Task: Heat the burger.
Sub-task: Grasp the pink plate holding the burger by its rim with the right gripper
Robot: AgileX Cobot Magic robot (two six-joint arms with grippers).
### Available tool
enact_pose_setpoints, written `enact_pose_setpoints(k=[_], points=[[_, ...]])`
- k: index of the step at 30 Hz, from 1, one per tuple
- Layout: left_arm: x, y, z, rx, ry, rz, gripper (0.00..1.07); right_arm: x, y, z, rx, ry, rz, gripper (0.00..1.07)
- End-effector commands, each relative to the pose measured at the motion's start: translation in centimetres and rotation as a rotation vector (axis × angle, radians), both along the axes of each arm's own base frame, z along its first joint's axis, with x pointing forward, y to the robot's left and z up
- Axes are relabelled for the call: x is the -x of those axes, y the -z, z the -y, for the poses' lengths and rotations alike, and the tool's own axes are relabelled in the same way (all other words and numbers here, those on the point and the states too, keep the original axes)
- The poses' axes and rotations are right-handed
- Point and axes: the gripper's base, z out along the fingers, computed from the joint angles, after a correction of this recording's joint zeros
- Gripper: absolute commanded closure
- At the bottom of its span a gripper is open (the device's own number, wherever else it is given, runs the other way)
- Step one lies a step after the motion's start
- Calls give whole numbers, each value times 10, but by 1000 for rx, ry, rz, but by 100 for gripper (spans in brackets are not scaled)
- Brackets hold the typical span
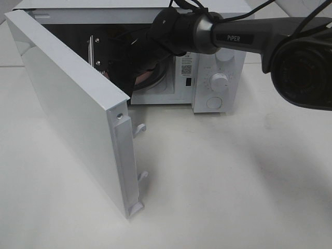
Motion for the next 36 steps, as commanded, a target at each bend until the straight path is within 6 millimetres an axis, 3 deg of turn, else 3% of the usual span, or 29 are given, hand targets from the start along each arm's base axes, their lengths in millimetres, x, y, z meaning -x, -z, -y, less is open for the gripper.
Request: enact_pose_setpoints(k=[1, 17, 32, 35, 36], points=[[3, 1, 1, 11, 1, 13, 7, -1, -9, 1, -20, 19, -18, 33], [3, 1, 1, 11, 1, 13, 7, -2, 1, 12, 14, 186, -174, 33], [3, 1, 1, 11, 1, 13, 7, 1, 5, 17, 69, 225, -225, 33], [3, 1, 1, 11, 1, 13, 7, 1, 6, 18, 79, 222, -233, 36], [3, 1, 1, 11, 1, 13, 7, 0, 6, 20, 81, 224, -241, 41]])
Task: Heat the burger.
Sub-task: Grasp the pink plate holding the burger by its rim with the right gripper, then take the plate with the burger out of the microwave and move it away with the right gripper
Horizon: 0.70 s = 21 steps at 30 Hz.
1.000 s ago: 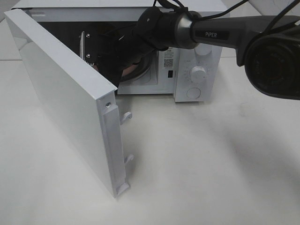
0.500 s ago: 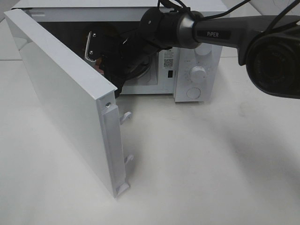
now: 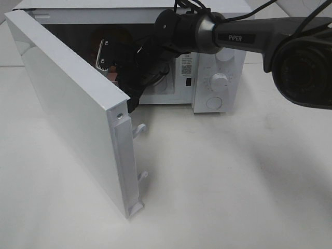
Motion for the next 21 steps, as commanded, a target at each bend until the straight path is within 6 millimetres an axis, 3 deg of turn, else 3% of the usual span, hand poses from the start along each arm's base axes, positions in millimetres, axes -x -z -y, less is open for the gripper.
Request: enact_pose_setpoints(k=[1, 2, 3, 4, 5, 6, 7, 8, 21], points=[[3, 1, 1, 11, 1, 13, 7, -1, -5, 5, 3, 9, -17, 41], [3, 1, 1, 11, 1, 13, 7, -1, -5, 6, 6, 11, -24, 47], [3, 1, 1, 11, 1, 13, 7, -1, -5, 6, 6, 11, -24, 59], [3, 1, 1, 11, 1, 13, 7, -1, -5, 6, 6, 11, -24, 59], [3, 1, 1, 11, 1, 13, 7, -1, -5, 7, 12, 9, -25, 79], [3, 1, 1, 11, 1, 13, 7, -1, -5, 7, 12, 9, -25, 79], [3, 1, 1, 11, 1, 13, 7, -1, -4, 7, 18, 6, -23, 90], [3, 1, 1, 11, 1, 13, 7, -1, -4, 8, 30, 1, -17, 106], [3, 1, 1, 11, 1, 13, 7, 3, -3, 10, 95, -106, -1, 107]])
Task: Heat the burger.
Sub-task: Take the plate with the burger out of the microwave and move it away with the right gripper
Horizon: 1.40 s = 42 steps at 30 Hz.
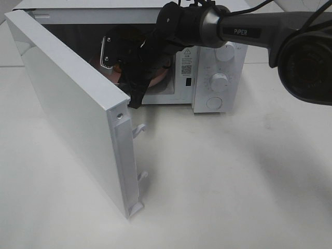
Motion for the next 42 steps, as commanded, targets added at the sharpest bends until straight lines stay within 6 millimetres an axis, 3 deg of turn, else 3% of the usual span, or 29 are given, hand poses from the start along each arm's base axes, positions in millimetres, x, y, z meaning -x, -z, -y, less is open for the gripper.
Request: enact_pose_setpoints(k=[1, 11, 21, 42], points=[[3, 1, 1, 11, 1, 13, 7, 5, 4, 3, 47, -51, -43, 107], [3, 1, 1, 11, 1, 13, 7, 11, -6, 4, 95, -210, 14, 107], [3, 1, 1, 11, 1, 13, 7, 18, -29, 5, 143, -446, 131, 107], [3, 1, 1, 11, 1, 13, 7, 20, -56, 13, 96, -534, 182, 107]])
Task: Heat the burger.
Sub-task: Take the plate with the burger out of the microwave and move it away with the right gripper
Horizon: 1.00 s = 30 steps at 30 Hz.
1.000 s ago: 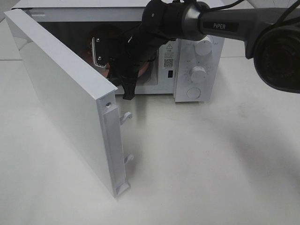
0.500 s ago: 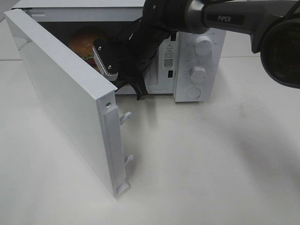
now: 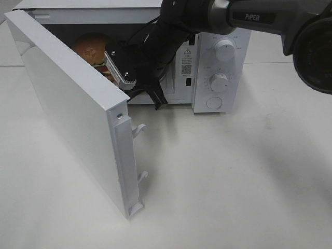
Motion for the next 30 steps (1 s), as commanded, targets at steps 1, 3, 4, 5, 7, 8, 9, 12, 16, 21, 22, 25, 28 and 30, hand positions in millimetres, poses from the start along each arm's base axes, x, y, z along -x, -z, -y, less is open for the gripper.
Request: enact_pose_setpoints(k=[1, 3, 4, 5, 7, 8, 9, 12, 16, 21, 22, 25, 28, 30], points=[[3, 1, 1, 11, 1, 13, 7, -1, -27, 3, -57, -6, 53, 107], [3, 1, 1, 11, 1, 13, 7, -2, -28, 5, -58, -2, 50, 107], [3, 1, 1, 11, 1, 13, 7, -1, -30, 5, -57, -6, 47, 107], [3, 1, 1, 11, 1, 13, 7, 1, -32, 7, -57, -4, 48, 107], [3, 1, 1, 11, 1, 13, 7, 3, -32, 8, -55, 0, 47, 107], [3, 1, 1, 11, 1, 13, 7, 6, -31, 11, -47, -10, 47, 107], [3, 1, 1, 11, 1, 13, 7, 6, -31, 11, -47, -10, 47, 107], [3, 1, 1, 11, 1, 13, 7, 11, -28, 14, -38, -13, 45, 107], [3, 1, 1, 11, 1, 13, 7, 15, -27, 16, -29, -21, 37, 107], [3, 1, 1, 11, 1, 13, 7, 25, -28, 23, -19, -21, 46, 107], [3, 1, 1, 11, 1, 13, 7, 26, -28, 24, -18, -18, 47, 107], [3, 1, 1, 11, 1, 13, 7, 33, -24, 29, -6, -15, 33, 107], [3, 1, 1, 11, 1, 13, 7, 39, -25, 33, -4, -6, 47, 107], [3, 1, 1, 11, 1, 13, 7, 43, -27, 36, -3, 0, 59, 107]])
